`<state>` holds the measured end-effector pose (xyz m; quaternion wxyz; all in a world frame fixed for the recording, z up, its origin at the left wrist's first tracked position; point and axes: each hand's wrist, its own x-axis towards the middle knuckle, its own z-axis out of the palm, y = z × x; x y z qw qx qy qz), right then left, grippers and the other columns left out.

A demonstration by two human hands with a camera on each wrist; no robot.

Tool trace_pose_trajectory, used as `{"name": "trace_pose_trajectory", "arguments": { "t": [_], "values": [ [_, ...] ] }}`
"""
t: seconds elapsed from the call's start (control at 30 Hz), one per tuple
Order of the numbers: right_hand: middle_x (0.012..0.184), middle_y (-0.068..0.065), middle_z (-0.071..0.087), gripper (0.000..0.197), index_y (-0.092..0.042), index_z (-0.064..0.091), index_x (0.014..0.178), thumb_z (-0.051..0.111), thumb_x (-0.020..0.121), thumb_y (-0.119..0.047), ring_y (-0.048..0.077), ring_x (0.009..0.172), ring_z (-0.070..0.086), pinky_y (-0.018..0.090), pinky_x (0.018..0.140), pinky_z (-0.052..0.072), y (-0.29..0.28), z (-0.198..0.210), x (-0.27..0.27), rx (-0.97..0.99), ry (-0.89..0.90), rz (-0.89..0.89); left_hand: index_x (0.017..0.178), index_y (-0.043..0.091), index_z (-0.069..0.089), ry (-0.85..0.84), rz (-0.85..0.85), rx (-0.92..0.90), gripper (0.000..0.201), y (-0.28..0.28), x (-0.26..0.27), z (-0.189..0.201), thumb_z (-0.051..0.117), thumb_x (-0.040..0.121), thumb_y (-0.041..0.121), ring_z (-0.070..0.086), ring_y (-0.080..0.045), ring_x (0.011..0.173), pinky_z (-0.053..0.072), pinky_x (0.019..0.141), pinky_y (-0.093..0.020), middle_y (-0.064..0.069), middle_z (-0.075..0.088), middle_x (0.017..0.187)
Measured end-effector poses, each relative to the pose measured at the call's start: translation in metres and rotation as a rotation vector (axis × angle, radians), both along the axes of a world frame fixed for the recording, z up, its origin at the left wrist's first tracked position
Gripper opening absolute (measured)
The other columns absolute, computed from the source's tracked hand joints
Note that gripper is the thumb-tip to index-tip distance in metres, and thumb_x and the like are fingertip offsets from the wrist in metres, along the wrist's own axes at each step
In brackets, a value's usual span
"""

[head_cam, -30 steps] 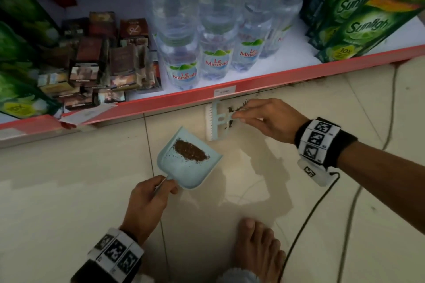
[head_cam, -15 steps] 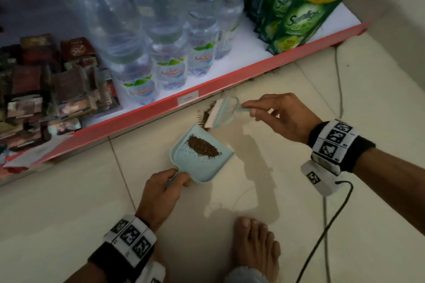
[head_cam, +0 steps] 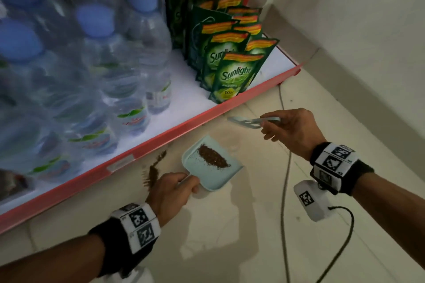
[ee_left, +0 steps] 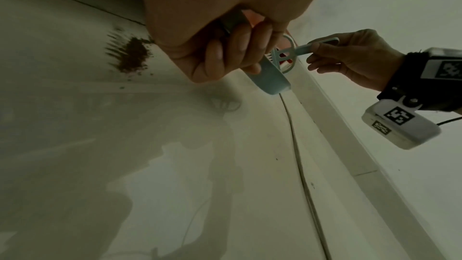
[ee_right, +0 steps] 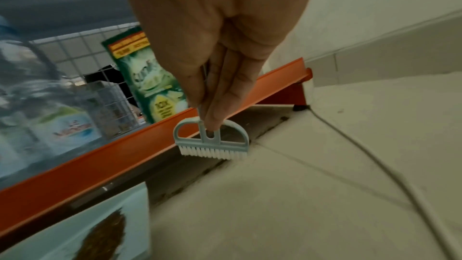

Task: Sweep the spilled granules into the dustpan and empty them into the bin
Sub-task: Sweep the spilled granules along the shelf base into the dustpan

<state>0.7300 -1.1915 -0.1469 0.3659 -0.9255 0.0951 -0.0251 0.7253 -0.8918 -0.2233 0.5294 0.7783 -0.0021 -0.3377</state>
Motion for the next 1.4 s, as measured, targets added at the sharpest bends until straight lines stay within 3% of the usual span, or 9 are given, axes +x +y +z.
{"name": "trace_pose_trajectory", "arguments": {
  "t": [0.1,0.3,0.53,0.73,0.87,1.07,1.23,1.33,1.4],
  "values": [
    [0.071,0.002,0.074,0.014,-0.012,0.077,0.098,0.067,0.090,-0.008,0.011,0.062,0.071,0.032,0.070,0.061,-0.032,-0.006,0.019,-0.230,-0.022,-0.010,0.061,0.014,0.066,-0.012,-0.052,0.062,0.036,-0.025,0.020,-0.003,0.053,0.067,0.048,0.039,-0.008,0.036,0.032,0.047,-0.026,0.007,0.044,0.037],
    [0.087,0.012,0.076,0.021,-0.018,0.077,0.105,0.061,0.091,-0.019,0.036,0.081,0.068,0.038,0.078,0.053,-0.081,-0.036,0.055,-0.558,-0.060,-0.155,0.067,0.017,0.068,-0.021,-0.096,0.057,0.032,-0.063,0.052,-0.014,0.055,0.071,0.046,0.038,-0.005,0.034,0.031,0.045,-0.026,0.009,0.044,0.037],
    [0.092,0.008,0.075,0.017,-0.013,0.070,0.096,0.065,0.087,-0.026,0.028,0.086,0.070,0.036,0.081,0.055,-0.103,-0.082,0.087,-0.477,0.000,-0.177,0.069,0.009,0.066,-0.087,-0.130,0.011,0.039,-0.078,0.052,-0.032,0.057,0.078,0.046,0.038,-0.006,0.040,0.033,0.047,-0.024,0.009,0.043,0.040],
    [0.103,0.011,0.070,0.032,-0.013,0.068,0.119,0.058,0.090,-0.020,0.033,0.089,0.066,0.037,0.079,0.054,-0.116,-0.098,0.101,-0.585,-0.047,-0.111,0.074,0.009,0.063,-0.128,-0.119,-0.048,0.046,-0.071,0.044,-0.043,0.053,0.072,0.054,0.035,-0.007,0.047,0.032,0.048,-0.026,0.009,0.038,0.046],
    [0.109,0.011,0.067,0.030,-0.023,0.071,0.113,0.049,0.093,-0.026,0.037,0.093,0.061,0.038,0.070,0.049,-0.121,-0.101,0.116,-0.677,-0.097,-0.224,0.075,0.015,0.064,-0.125,-0.097,-0.042,0.040,-0.068,0.042,-0.046,0.053,0.073,0.053,0.035,-0.008,0.046,0.032,0.050,-0.028,0.009,0.040,0.045],
    [0.106,0.025,0.066,0.028,-0.009,0.064,0.111,0.049,0.097,-0.028,0.045,0.093,0.060,0.041,0.070,0.042,-0.115,-0.114,0.142,-0.669,0.116,-0.341,0.075,0.020,0.067,-0.050,-0.089,-0.068,0.045,-0.064,0.043,-0.046,0.052,0.069,0.062,0.034,-0.012,0.046,0.029,0.045,-0.025,0.005,0.036,0.047],
    [0.109,0.019,0.069,0.024,-0.004,0.069,0.107,0.051,0.094,-0.013,0.041,0.097,0.064,0.032,0.074,0.049,-0.096,-0.116,0.136,-0.537,0.053,-0.131,0.074,0.019,0.066,-0.052,-0.084,-0.058,0.038,-0.062,0.045,-0.047,0.055,0.074,0.055,0.034,-0.013,0.045,0.029,0.041,-0.023,0.002,0.037,0.049],
    [0.117,0.009,0.070,0.030,-0.010,0.071,0.117,0.051,0.094,-0.010,0.027,0.101,0.067,0.034,0.086,0.054,-0.065,-0.113,0.107,-0.439,-0.094,0.154,0.074,0.018,0.067,-0.051,-0.064,-0.060,0.041,-0.062,0.047,-0.046,0.054,0.070,0.057,0.033,-0.013,0.045,0.028,0.040,-0.022,0.002,0.038,0.049],
    [0.117,0.006,0.071,0.031,-0.012,0.070,0.119,0.053,0.094,-0.010,0.025,0.100,0.067,0.033,0.084,0.055,-0.053,-0.112,0.090,-0.415,-0.226,0.203,0.074,0.019,0.067,-0.043,-0.055,-0.052,0.035,-0.061,0.048,-0.046,0.055,0.074,0.052,0.033,-0.014,0.045,0.028,0.042,-0.024,0.000,0.038,0.050]
  ]
}}
